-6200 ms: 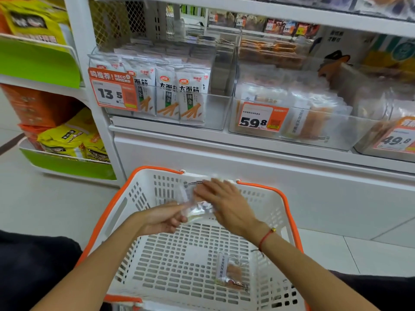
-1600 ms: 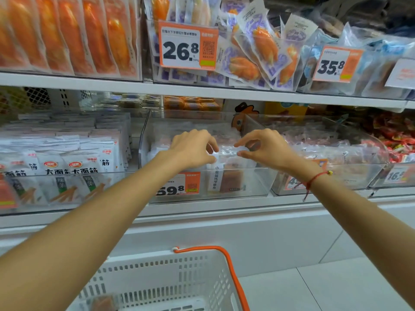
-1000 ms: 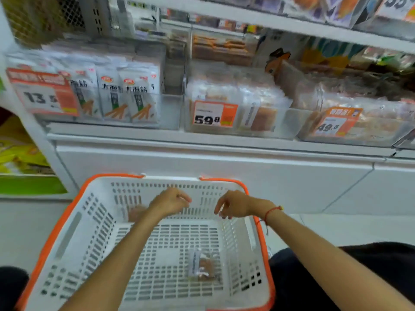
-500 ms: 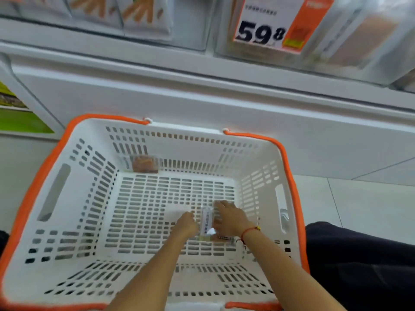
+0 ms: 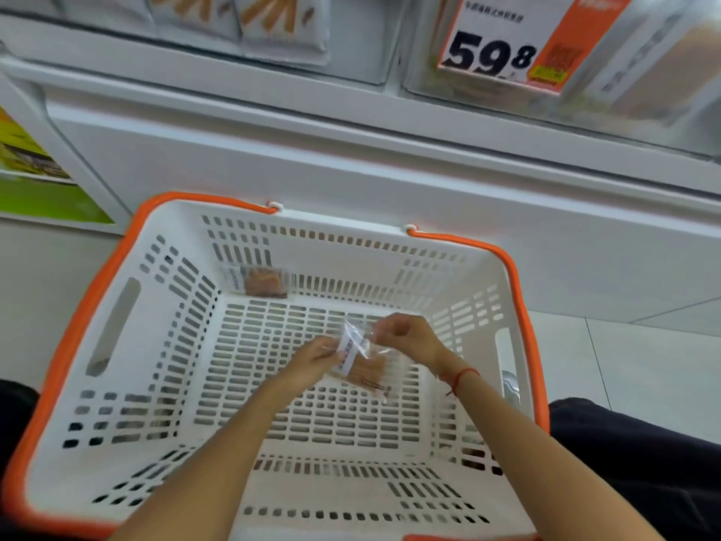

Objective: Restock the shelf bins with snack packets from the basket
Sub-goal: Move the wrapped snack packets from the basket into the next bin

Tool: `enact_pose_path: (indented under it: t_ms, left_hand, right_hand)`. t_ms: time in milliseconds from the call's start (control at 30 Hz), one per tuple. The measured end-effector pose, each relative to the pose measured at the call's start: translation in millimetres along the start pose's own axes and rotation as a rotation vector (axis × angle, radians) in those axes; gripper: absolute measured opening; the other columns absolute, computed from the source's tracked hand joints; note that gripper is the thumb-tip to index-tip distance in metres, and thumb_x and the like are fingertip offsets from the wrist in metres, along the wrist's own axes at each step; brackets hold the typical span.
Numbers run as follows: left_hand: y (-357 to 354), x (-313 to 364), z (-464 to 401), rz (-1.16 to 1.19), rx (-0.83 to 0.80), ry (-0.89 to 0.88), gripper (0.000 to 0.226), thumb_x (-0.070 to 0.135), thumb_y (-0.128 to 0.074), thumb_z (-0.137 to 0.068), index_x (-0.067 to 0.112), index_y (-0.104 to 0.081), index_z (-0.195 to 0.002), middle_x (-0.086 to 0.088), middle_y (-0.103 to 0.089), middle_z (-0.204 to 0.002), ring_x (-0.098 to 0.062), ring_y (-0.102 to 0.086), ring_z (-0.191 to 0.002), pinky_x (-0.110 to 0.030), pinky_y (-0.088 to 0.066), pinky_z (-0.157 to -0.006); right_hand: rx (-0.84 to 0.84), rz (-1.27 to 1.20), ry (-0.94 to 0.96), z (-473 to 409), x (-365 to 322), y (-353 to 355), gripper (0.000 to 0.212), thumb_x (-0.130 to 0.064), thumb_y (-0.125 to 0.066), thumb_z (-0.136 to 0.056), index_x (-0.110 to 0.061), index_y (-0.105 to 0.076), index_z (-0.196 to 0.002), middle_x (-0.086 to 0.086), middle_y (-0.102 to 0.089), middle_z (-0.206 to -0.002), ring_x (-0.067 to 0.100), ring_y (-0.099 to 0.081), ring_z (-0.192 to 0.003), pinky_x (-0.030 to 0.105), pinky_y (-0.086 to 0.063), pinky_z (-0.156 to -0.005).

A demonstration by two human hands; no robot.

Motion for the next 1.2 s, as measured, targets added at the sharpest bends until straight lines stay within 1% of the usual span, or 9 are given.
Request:
enact_pose_path:
  t_ms: [67,133,333,533,600,833,933,1067,1200]
  left_hand:
    - [29,9,7,0.077,0.070,-0.007,0.034,0.027,-0.052,-0.096,0.019,-0.045,-0.128,0.003,-0.048,-0.120,-0.017,-0.049,-0.114,-0.027,-0.040,-0.089]
    - [56,15,11,0.150,0.159,-0.039,0.033,0.032,-0.054,-0.095,0.021,-0.047,-0.126,0.003,-0.050,-0.121,-0.016,-0.049,-0.112,-0.027,-0.041,-0.086]
    - [112,23,16,0.345,0.322,0.008,0.009,0.024,-0.053,-0.096,0.027,-0.061,-0.099,0.003,-0.059,-0.104,-0.013,-0.055,-0.095,-0.026,-0.043,-0.078]
    - [176,26,6,0.170,0.734,0.056,0.045,-0.004,-0.039,-0.094,0.003,-0.041,-0.138,-0.012,-0.045,-0.139,-0.032,-0.042,-0.130,-0.036,-0.037,-0.103]
    - [180,25,-7,0.174,0.727,0.032,0.041,-0.004,-0.052,-0.088,0.000,-0.048,-0.129,-0.007,-0.054,-0.122,-0.031,-0.050,-0.122,-0.037,-0.043,-0.096]
    - [162,19,-15,0.022,0.782,0.092,0.072,0.029,-0.081,-0.072,0.008,-0.038,-0.126,-0.010,-0.058,-0.119,-0.033,-0.058,-0.109,-0.039,-0.045,-0.082]
    - [157,14,-17,-0.081,0.783,0.114,0.058,0.030,-0.079,-0.074,0.008,-0.050,-0.119,-0.013,-0.045,-0.124,-0.035,-0.051,-0.113,-0.044,-0.046,-0.084]
    - [148,20,-20,-0.237,0.780,-0.105,0.010,0.023,-0.067,-0.086,0.017,-0.059,-0.088,-0.005,-0.053,-0.113,-0.027,-0.050,-0.109,-0.039,-0.047,-0.084]
    - [135,18,-21,0.005,0.546,-0.145,0.023,0.010,-0.054,-0.094,0.020,-0.042,-0.077,0.000,-0.056,-0.091,-0.024,-0.053,-0.088,-0.028,-0.038,-0.057]
  right_hand:
    - [0.031,-0.124,-0.094,-2,-13,2,0.043,-0.021,-0.079,-0.075,-0.013,-0.062,-0.113,0.000,-0.064,-0.108,0.014,-0.061,-0.100,0.025,-0.050,-0.081]
    - [-0.135,-0.266,-0.170,-1,-26,-16,0.055,-0.036,-0.080,-0.072,-0.019,-0.058,-0.120,0.000,-0.066,-0.116,0.014,-0.062,-0.107,0.030,-0.049,-0.091]
    - [-0.069,-0.250,-0.002,-6,-74,-43,0.029,-0.017,-0.072,-0.083,-0.013,-0.068,-0.111,0.002,-0.072,-0.090,0.014,-0.069,-0.080,0.021,-0.054,-0.070]
    - [0.037,-0.104,-0.012,-12,-67,-43,0.014,-0.004,-0.068,-0.084,-0.013,-0.070,-0.094,0.009,-0.068,-0.077,0.014,-0.065,-0.066,0.023,-0.053,-0.061]
    - [0.058,-0.103,-0.008,-12,-62,-35,0.014,-0.004,-0.067,-0.084,-0.013,-0.069,-0.095,0.008,-0.069,-0.077,0.013,-0.066,-0.065,0.018,-0.050,-0.057]
    - [0.087,-0.197,-0.002,-18,-63,-22,0.015,-0.002,-0.066,-0.085,-0.015,-0.068,-0.092,0.001,-0.072,-0.072,0.008,-0.068,-0.061,0.016,-0.052,-0.058]
    - [0.085,-0.204,0.020,-18,-65,-20,0.016,0.001,-0.065,-0.085,-0.013,-0.068,-0.092,0.003,-0.072,-0.071,0.007,-0.068,-0.059,0.015,-0.051,-0.056]
    - [0.070,-0.195,0.025,-18,-66,-14,0.016,0.000,-0.065,-0.085,-0.013,-0.066,-0.093,0.004,-0.070,-0.072,0.006,-0.067,-0.058,0.013,-0.050,-0.054]
    - [0.011,-0.212,0.006,-8,-66,-2,0.019,-0.003,-0.063,-0.087,-0.005,-0.065,-0.105,0.008,-0.070,-0.082,0.016,-0.066,-0.074,0.019,-0.054,-0.067]
Point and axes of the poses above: each hand's wrist, its own z-axis away from the middle knuckle, its own y-axis out of the back of the hand, x = y × z, the point moved 8 cm from there along -z, towards the middle knuckle
